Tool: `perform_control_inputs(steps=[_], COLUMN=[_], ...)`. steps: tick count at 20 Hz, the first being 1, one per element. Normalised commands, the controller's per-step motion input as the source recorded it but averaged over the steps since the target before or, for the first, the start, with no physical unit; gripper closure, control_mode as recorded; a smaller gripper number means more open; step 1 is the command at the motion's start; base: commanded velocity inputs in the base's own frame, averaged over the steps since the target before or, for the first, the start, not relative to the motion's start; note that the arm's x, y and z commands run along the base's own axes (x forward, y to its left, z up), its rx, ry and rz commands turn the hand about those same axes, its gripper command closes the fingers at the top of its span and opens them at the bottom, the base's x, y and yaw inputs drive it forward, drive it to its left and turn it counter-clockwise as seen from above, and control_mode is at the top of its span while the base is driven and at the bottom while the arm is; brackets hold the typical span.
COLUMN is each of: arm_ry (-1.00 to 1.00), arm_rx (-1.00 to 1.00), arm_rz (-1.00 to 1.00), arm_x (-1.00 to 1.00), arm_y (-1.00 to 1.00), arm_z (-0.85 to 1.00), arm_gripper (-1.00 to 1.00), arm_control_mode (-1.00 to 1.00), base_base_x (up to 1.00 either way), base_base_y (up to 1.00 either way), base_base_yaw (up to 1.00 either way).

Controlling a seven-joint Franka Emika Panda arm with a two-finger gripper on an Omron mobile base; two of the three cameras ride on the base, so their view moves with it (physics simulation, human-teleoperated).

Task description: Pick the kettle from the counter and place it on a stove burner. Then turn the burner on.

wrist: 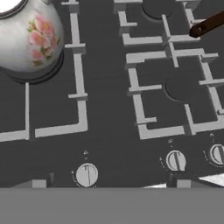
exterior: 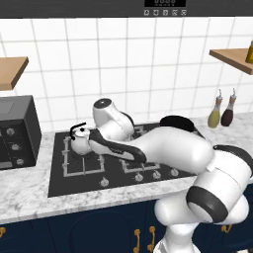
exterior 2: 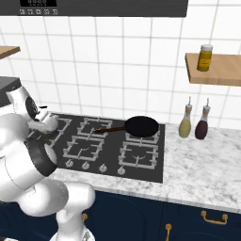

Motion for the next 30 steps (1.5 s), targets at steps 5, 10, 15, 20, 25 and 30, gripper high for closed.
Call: perform_control_inputs(steps=[5, 10, 15, 20, 25, 30], arm_ry=[-0.02, 0.13, 0.08, 0.13, -0.05, 0.0], arm_rx=[0.09, 0.02, 0.0, -0.07, 0.0, 0.0], arm_rz=[0.01, 0.0, 0.0, 0.0, 0.0, 0.0], arm_x=[0.18, 0.26, 0.04, -0.08, -0.26, -0.37], arm_y=[0.66, 0.46, 0.04, -0.07, -0.31, -0.19], arm_z=[-0.97, -0.98, -0.33, -0.31, -0.04, -0.02], arm_gripper=[-1.0, -1.0, -1.0, -1.0, -1.0, -1.0], arm_control_mode=[-1.0, -1.0, -1.0, -1.0, -1.0, -1.0], base_base_x=[0.0, 0.0, 0.0, 0.0, 0.0, 0.0], base_base_y=[0.0, 0.0, 0.0, 0.0, 0.0, 0.0], base_base_yaw=[0.0, 0.0, 0.0, 0.0, 0.0, 0.0])
